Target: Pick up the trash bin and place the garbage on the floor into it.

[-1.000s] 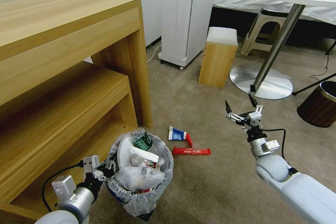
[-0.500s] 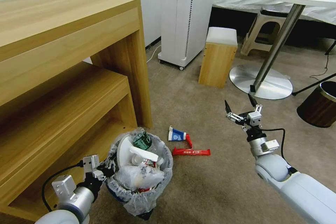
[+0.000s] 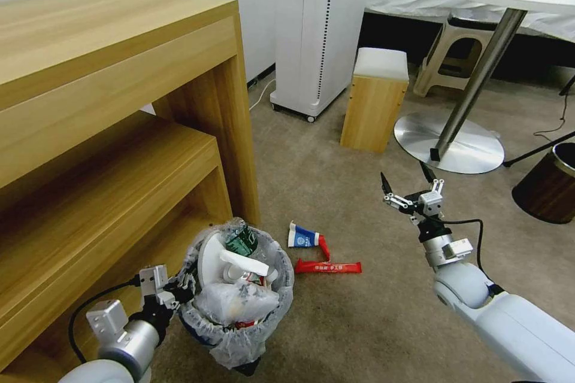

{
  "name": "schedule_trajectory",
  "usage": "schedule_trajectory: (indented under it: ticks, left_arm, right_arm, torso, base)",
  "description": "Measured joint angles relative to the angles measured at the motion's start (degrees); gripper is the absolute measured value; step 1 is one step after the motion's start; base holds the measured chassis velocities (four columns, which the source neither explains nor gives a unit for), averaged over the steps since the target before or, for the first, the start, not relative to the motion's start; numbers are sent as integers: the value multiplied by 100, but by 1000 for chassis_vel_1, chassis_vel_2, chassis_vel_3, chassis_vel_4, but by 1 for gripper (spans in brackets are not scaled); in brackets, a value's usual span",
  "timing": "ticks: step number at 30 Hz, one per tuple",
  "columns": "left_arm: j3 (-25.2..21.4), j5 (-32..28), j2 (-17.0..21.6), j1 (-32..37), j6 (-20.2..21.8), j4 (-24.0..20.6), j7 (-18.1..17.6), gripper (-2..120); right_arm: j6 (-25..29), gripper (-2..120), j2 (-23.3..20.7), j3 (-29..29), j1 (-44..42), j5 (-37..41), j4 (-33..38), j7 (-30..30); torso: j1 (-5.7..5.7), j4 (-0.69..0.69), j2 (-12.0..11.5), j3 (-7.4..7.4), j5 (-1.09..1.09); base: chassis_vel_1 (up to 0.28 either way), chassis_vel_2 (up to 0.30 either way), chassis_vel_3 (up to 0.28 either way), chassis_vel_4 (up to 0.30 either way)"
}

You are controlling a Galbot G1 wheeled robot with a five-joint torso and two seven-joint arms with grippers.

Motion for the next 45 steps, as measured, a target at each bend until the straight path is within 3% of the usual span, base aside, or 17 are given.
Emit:
schedule_trajectory:
  ticks: [5,14,19,21,25,26,30,45]
  left_arm:
    - [0,6,-33,-10,-12,62,0,3]
    - [-14,-19,-100,-182,-24,212,-3,3]
    - [84,-119,-56,-425,-19,349,-56,3]
    - [189,-178,1,-604,-11,482,-75,3]
    - [415,-231,41,-857,-2,649,-81,3]
    - [448,-234,14,-872,-1,668,-76,3]
    - [446,-199,-54,-857,-9,673,-55,3]
    - [326,-88,-210,-592,-42,519,-5,3]
  right_arm:
    - [-201,100,-222,-494,396,29,-121,49]
    - [38,100,-658,-1892,1534,-62,-827,-570]
    - [101,100,-871,-2045,1501,-156,-979,-776]
    - [160,100,-1069,-2138,1407,-166,-1103,-916]
    - [255,97,-1247,-2284,1323,-16,-1378,-1390]
    - [382,99,-1167,-2436,1397,63,-1679,-1745]
    - [363,100,-893,-2812,1649,159,-2203,-2055]
    - [144,100,426,-3267,1949,-101,-3459,-1824]
  torso:
    - [0,0,0,0,1]
    - [0,2,0,0,2]
    - [0,3,0,0,3]
    - [0,-7,0,0,-1]
    - [0,-2,0,0,-1]
    - [0,-2,0,0,-1]
    - [0,1,0,0,0]
    - [0,-1,0,0,1]
  base:
    - [0,0,0,0]
    - [0,0,0,0]
    - [0,0,0,0]
    - [0,0,0,0]
    - [0,0,0,0]
    - [0,0,0,0]
    - [0,0,0,0]
    - [0,0,0,0]
